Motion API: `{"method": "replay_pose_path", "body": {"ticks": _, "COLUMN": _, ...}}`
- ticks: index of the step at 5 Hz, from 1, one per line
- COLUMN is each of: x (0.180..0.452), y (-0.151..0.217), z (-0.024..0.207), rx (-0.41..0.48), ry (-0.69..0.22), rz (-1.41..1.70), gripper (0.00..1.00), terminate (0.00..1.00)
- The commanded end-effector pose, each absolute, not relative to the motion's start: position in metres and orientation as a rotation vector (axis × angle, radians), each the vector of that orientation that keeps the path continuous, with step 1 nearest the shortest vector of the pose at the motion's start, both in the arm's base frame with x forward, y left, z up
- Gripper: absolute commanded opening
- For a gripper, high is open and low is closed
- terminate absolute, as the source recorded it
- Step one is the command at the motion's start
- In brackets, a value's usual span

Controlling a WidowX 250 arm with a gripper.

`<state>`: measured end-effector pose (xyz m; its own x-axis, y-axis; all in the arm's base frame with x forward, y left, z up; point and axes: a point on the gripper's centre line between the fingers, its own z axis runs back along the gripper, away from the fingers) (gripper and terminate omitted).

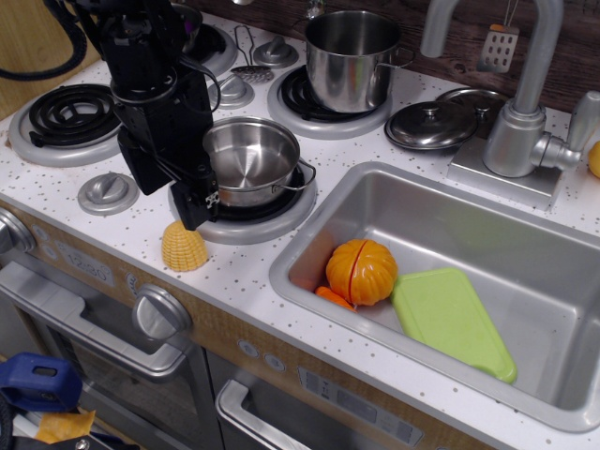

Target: Put corn in pan which is on stove

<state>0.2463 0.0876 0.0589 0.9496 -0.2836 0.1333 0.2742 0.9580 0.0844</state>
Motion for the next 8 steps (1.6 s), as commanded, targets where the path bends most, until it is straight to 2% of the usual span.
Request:
{"method": "replay_pose_path", "body": {"ticks": 1, "x": 0.246, "y": 0.088, "z": 0.059, "rx": 0.065, "ry": -0.145, "rz": -0.284, "gripper": 1.0, "terminate": 0.0}}
{"method": "replay_pose_path", "body": {"ticks": 3, "x": 0.249, "y": 0.098, "z": 0.039, "rx": 0.021, "ry": -0.175, "rz": -0.291, "gripper": 1.0, "terminate": 0.0}}
{"method": "replay_pose_path", "body": {"ticks": 6, "x": 0.248, "y": 0.093, "z": 0.014, "rx": 0.006, "ry": -0.241, "rz": -0.256, "gripper": 1.0, "terminate": 0.0}}
{"method": "replay_pose_path", "body": {"ticks": 7, "x": 0.249, "y": 0.092, "z": 0.015, "rx": 0.007, "ry": -0.254, "rz": -0.261, "gripper": 0.0, "terminate": 0.0}}
{"method": "replay_pose_path", "body": {"ticks": 8, "x": 0.251, "y": 0.091, "z": 0.029, "rx": 0.033, "ry": -0.239, "rz": -0.277, "gripper": 0.0, "terminate": 0.0}}
